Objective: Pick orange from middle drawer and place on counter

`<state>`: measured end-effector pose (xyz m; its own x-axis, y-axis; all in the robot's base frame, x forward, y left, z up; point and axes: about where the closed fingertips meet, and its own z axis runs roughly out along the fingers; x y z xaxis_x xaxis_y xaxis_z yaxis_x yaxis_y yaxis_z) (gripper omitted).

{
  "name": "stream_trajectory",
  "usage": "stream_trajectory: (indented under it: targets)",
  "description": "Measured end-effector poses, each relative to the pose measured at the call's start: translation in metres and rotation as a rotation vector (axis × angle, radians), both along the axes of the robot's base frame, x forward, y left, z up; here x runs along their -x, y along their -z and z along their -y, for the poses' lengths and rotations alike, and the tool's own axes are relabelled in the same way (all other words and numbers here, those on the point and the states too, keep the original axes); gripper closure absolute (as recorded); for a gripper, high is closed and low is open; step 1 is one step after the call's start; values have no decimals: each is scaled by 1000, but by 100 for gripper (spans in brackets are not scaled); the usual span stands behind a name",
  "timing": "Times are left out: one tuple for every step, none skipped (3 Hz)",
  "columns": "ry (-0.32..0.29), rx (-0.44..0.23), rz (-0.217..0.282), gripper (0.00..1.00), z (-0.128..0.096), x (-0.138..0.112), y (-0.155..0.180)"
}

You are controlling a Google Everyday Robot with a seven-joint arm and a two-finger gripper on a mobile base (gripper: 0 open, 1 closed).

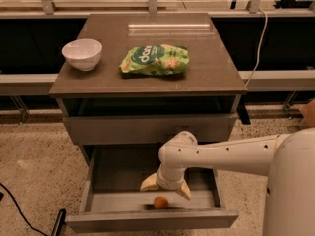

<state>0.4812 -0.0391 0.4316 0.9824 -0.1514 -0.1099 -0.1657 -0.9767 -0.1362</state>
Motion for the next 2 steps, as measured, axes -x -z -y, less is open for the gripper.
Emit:
stream_trajectory:
  targets:
    - [-40, -25, -10, 0, -4, 2, 19]
    - [-67, -19, -26, 0, -3, 5, 36]
